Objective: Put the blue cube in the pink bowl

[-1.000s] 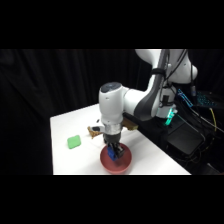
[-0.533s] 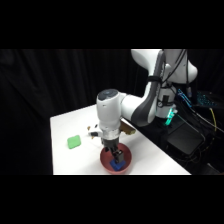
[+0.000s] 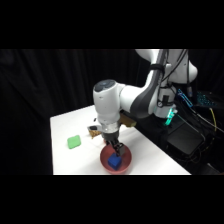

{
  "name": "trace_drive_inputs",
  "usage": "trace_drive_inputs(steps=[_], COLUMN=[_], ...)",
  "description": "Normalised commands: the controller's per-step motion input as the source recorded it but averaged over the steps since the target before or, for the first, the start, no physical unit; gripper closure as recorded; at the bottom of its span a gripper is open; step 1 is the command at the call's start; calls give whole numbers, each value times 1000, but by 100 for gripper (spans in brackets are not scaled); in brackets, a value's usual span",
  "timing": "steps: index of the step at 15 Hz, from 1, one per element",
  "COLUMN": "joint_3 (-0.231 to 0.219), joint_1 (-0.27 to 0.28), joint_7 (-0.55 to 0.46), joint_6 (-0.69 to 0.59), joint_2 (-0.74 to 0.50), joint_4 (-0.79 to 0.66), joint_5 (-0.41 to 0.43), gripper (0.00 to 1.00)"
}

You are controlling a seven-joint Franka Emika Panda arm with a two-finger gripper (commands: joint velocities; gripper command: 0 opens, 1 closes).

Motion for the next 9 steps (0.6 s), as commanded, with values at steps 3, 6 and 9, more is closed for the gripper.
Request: trace_drive_inputs(steps=[3,6,9], joint_3=[1,17,27], joint_1=[45,31,28], joint_7=[-41,-42,-30], joint_6=[-377,-336,-320], joint_2=[-448,-389,-386], joint_4=[-119,-78,-45], joint_5=[-22,-13,-15], gripper=[0,0,0])
